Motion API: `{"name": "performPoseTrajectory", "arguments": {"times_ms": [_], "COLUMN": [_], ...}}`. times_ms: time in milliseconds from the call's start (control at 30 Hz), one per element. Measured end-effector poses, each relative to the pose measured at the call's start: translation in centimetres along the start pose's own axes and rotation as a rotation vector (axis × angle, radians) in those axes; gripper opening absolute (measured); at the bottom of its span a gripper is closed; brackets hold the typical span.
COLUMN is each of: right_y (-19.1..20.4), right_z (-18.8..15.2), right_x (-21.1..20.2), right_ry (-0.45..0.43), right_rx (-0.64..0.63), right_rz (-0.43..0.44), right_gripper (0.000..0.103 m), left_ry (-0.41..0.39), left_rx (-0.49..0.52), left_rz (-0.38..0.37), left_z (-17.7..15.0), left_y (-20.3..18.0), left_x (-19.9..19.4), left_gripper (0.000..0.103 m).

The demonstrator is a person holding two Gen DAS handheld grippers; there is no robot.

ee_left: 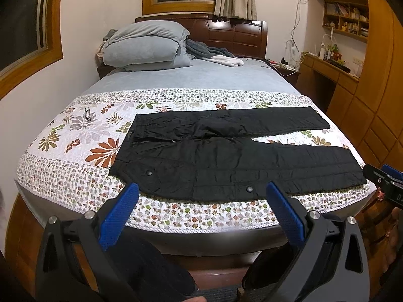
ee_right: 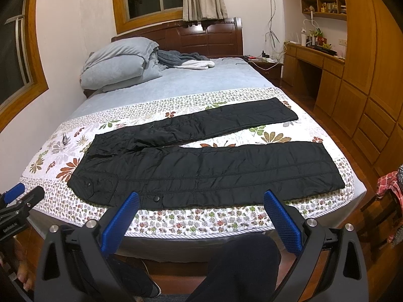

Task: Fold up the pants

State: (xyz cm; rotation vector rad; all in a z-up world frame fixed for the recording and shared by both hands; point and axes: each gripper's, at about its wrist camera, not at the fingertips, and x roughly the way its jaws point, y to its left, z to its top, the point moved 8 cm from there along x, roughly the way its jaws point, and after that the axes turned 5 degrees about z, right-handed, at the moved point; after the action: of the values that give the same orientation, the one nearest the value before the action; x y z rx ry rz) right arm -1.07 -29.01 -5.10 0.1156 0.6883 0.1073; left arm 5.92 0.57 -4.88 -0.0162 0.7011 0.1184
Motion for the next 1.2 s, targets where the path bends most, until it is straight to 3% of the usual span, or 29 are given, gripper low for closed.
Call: {"name": "performPoseTrajectory", "arguments": {"times_ms": [1200], "right_y": [-0.13], "right_z": [-0.24], "right_x": [0.05], "right_ry": [0.004], "right_rx": [0.003], "right_rz": [-0.007], "right_gripper": [0.1], "left_ry": [-0.001], "left_rx": [0.0], "left_rz": [0.0], "left_z": [0.23], "left_y": [0.02], "left_x": [-0.19], "left_gripper": [0.1]}}
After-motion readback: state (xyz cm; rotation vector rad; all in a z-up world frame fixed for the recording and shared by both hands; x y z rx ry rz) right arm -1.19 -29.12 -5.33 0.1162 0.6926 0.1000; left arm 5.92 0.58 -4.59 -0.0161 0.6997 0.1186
